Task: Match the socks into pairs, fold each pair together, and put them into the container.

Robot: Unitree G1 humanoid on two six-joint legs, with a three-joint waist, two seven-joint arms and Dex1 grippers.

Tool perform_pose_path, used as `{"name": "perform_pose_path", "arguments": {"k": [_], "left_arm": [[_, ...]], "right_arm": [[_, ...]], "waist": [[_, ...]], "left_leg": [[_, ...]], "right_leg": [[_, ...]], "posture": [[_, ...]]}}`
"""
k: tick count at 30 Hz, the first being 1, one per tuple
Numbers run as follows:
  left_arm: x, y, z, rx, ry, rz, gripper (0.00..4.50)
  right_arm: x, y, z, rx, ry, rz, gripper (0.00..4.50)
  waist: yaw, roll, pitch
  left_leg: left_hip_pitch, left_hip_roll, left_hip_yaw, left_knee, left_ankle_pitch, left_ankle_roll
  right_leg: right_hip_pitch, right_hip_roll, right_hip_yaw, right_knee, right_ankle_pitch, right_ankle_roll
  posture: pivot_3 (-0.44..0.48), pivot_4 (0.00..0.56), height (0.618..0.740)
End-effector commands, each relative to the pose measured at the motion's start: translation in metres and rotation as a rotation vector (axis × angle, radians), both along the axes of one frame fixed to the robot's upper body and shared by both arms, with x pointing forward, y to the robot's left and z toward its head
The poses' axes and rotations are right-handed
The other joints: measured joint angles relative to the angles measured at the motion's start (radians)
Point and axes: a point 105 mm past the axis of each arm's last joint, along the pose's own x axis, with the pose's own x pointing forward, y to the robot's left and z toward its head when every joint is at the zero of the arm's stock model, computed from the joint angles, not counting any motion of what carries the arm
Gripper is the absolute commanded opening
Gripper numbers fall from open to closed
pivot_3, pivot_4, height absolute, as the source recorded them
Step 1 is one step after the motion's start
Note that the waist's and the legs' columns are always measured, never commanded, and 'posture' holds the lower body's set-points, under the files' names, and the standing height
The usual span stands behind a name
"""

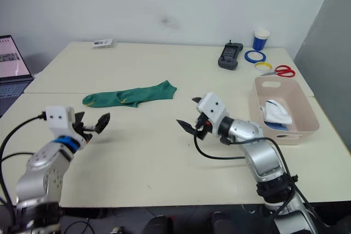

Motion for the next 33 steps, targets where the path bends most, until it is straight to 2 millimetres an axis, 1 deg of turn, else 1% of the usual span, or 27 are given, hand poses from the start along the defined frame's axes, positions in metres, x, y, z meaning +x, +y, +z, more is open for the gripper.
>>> {"name": "perform_pose_path", "arguments": {"k": [1, 2, 4, 6, 9, 10, 12, 15, 18, 24, 30, 31, 33], "left_arm": [[0.031, -0.003, 0.005, -0.021, 0.025, -0.034, 4.5], [0.041, -0.001, 0.008, -0.026, 0.024, -0.018, 4.5], [0.054, -0.003, 0.009, -0.034, 0.024, -0.013, 4.5], [0.064, -0.008, 0.006, -0.02, 0.044, -0.03, 4.5], [0.083, -0.027, -0.006, -0.035, 0.095, -0.06, 4.5], [0.086, -0.031, -0.008, -0.043, 0.103, -0.07, 4.5], [0.091, -0.034, -0.009, -0.053, 0.106, -0.058, 4.5], [0.098, -0.038, -0.006, -0.057, 0.088, -0.039, 4.5], [0.101, -0.039, -0.004, -0.055, 0.079, -0.026, 3.93], [0.103, -0.041, -0.002, -0.048, 0.066, -0.036, 1.97], [0.105, -0.045, 0.006, -0.035, 0.043, -0.058, 0.09], [0.106, -0.047, 0.007, -0.03, 0.039, -0.066, 0.01], [0.106, -0.047, 0.009, -0.015, 0.036, -0.066, 0.01]], "right_arm": [[0.004, 0.0, 0.017, 0.05, -0.036, -0.044, 4.47], [0.004, -0.002, 0.018, 0.054, -0.038, -0.058, 4.47], [0.004, -0.005, 0.018, 0.054, -0.038, -0.076, 4.47], [0.004, -0.007, 0.014, 0.044, -0.035, -0.095, 4.47], [0.0, -0.014, 0.01, 0.037, -0.024, -0.129, 4.47], [0.0, -0.016, 0.01, 0.033, -0.025, -0.135, 4.47], [0.0, -0.019, 0.01, 0.024, -0.028, -0.146, 4.47], [0.0, -0.022, 0.009, 0.014, -0.031, -0.162, 4.47], [-0.001, -0.024, 0.009, 0.012, -0.029, -0.171, 4.5], [-0.003, -0.027, 0.006, 0.009, -0.021, -0.186, 4.5], [-0.002, -0.028, 0.006, 0.013, -0.019, -0.195, 4.5], [-0.002, -0.028, 0.006, 0.014, -0.019, -0.195, 4.5], [-0.001, -0.028, 0.005, 0.014, -0.018, -0.196, 4.5]], "waist": [[0.003, 0.0, 0.0], [0.005, 0.0, 0.0], [0.005, 0.0, 0.0], [0.002, 0.0, 0.0], [0.001, 0.0, 0.0], [0.002, -0.001, 0.0], [0.0, -0.001, 0.0], [-0.006, -0.001, 0.0], [-0.006, -0.001, 0.0], [-0.006, -0.001, 0.0], [-0.005, -0.001, 0.0], [-0.005, -0.001, 0.0], [-0.005, -0.001, 0.0]], "left_leg": [[0.0, 0.0, 0.0, 0.0, 0.0, 0.0], [-0.001, -0.001, 0.0, 0.0, 0.0, 0.0], [-0.002, -0.001, 0.001, 0.0, 0.0, 0.0], [-0.003, 0.0, 0.001, 0.0, 0.0, 0.0], [-0.003, -0.001, 0.001, 0.0, 0.0, 0.0], [-0.004, -0.001, 0.001, 0.0, 0.0, 0.0], [-0.005, -0.002, 0.001, 0.0, 0.0, 0.0], [-0.005, -0.002, 0.001, 0.0, 0.0, 0.0], [-0.004, -0.002, 0.001, 0.0, 0.0, 0.0], [-0.004, -0.002, 0.001, 0.0, 0.0, 0.0], [-0.004, -0.002, 0.001, 0.0, 0.0, -0.001], [-0.004, -0.002, 0.001, 0.0, 0.0, -0.001], [-0.004, -0.002, 0.001, 0.0, 0.0, -0.001]], "right_leg": [[0.0, -0.001, 0.0, 0.0, 0.0, 0.0], [0.0, -0.001, 0.0, -0.001, 0.0, 0.0], [-0.001, -0.004, 0.0, -0.002, 0.001, 0.001], [-0.001, -0.005, 0.0, -0.004, 0.002, 0.002], [-0.001, -0.006, -0.001, -0.004, 0.004, -0.001], [-0.001, -0.005, -0.001, -0.004, 0.004, -0.001], [-0.001, -0.005, -0.002, -0.004, 0.004, -0.001], [-0.002, -0.005, -0.001, -0.004, 0.003, 0.001], [-0.002, -0.003, -0.002, -0.004, 0.002, 0.002], [-0.002, -0.003, -0.002, -0.003, 0.002, 0.002], [-0.002, -0.004, -0.002, -0.003, 0.002, 0.002], [-0.002, -0.004, -0.002, -0.003, 0.002, 0.002], [-0.002, -0.004, -0.002, -0.003, 0.002, 0.002]], "posture": [[0.0, 0.15, 0.74], [0.0, 0.15, 0.74], [0.0, 0.15, 0.74], [0.0, 0.15, 0.74], [0.0, 0.15, 0.74], [0.0, 0.15, 0.74], [0.0, 0.15, 0.74], [0.0, 0.15, 0.74], [0.0, 0.15, 0.74], [0.0, 0.15, 0.74], [0.0, 0.15, 0.74], [0.0, 0.15, 0.74], [0.0, 0.15, 0.74]]}}
